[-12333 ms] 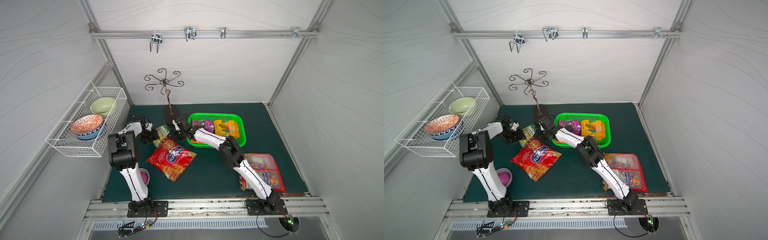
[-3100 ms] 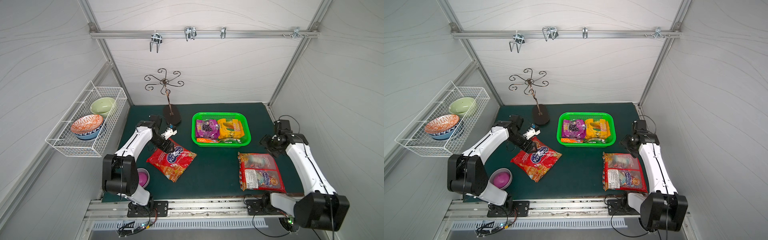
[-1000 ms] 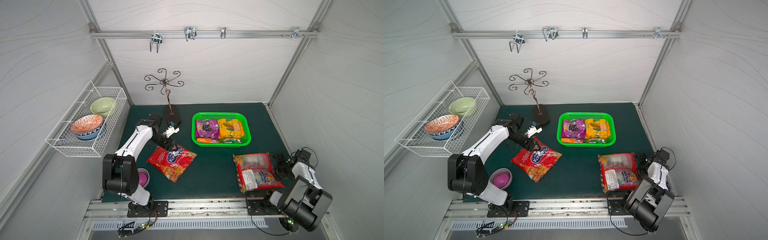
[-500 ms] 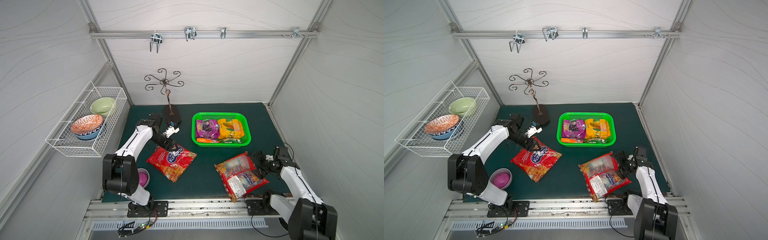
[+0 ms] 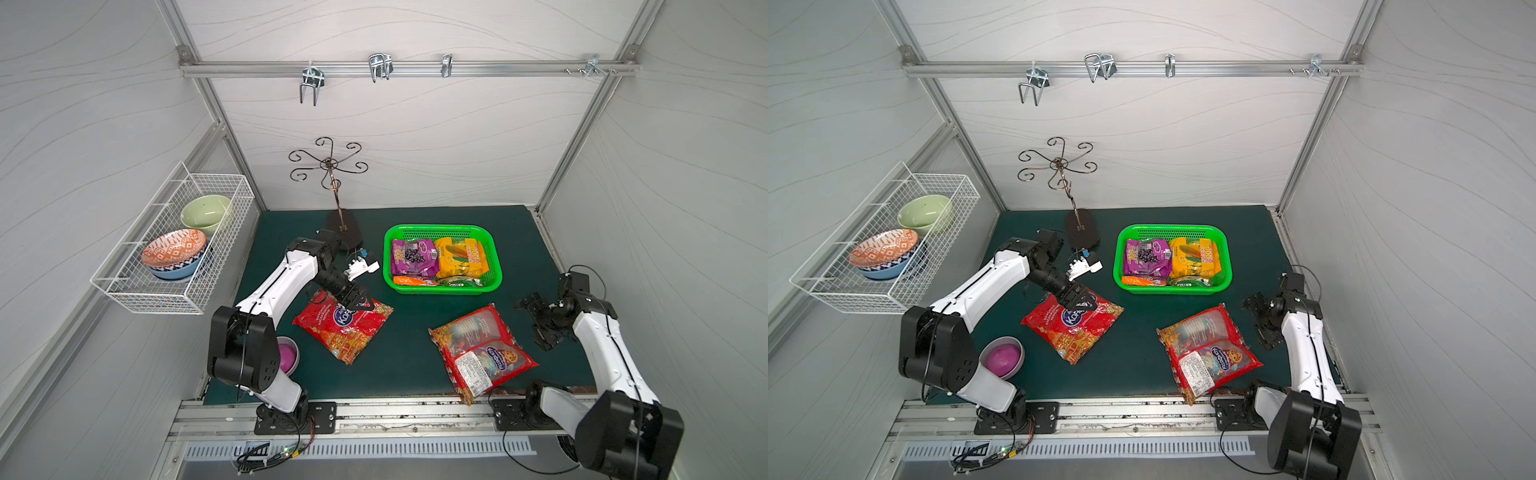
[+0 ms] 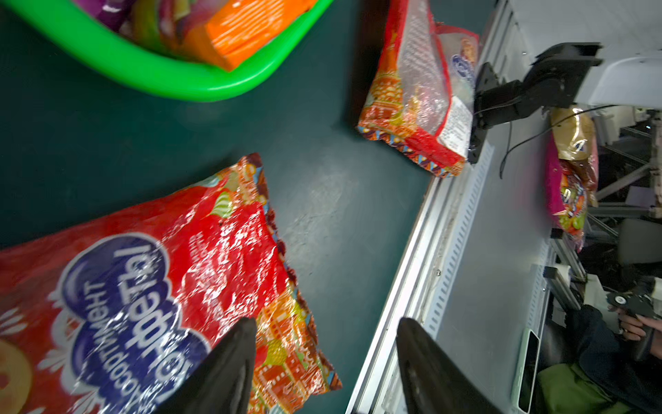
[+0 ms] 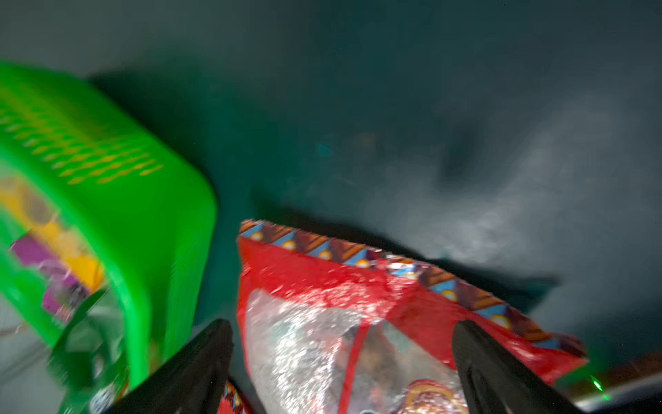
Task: Put the candies in the basket
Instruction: Pick up the candy at the center of the board.
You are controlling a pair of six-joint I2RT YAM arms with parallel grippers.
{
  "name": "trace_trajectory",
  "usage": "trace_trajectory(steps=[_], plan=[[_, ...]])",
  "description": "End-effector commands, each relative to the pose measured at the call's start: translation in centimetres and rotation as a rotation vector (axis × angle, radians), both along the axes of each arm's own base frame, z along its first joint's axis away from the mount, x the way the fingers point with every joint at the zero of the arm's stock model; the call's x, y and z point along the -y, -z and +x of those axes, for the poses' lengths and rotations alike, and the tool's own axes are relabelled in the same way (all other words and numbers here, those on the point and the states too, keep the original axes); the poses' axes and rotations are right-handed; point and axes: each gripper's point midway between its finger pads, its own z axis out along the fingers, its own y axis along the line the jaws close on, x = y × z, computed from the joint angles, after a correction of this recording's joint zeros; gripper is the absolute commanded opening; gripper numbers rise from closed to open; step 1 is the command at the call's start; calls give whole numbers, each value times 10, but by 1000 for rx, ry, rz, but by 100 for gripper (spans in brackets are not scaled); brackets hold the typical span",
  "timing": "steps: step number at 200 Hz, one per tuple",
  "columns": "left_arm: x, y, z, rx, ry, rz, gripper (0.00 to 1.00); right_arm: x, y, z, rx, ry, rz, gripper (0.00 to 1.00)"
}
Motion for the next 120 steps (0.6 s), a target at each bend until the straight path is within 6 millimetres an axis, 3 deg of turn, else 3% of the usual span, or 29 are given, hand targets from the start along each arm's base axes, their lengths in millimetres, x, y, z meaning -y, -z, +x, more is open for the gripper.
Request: trace_trajectory(steps=[1, 40, 73, 106, 120], plan=[[29, -19, -10, 85, 112, -107, 66, 10, 16, -65, -298, 168, -18, 95], [58, -6, -17, 131, 224, -55, 66, 29, 13, -93, -361, 348, -56, 96], [65, 6, -24, 124, 261, -24, 66, 3, 37, -80, -320, 398, 161, 90], [64, 11, -23, 118, 255, -3, 66, -4, 52, -63, -217, 412, 227, 62], [62, 12, -23, 121, 257, 7, 66, 1, 53, -60, -198, 412, 201, 43]])
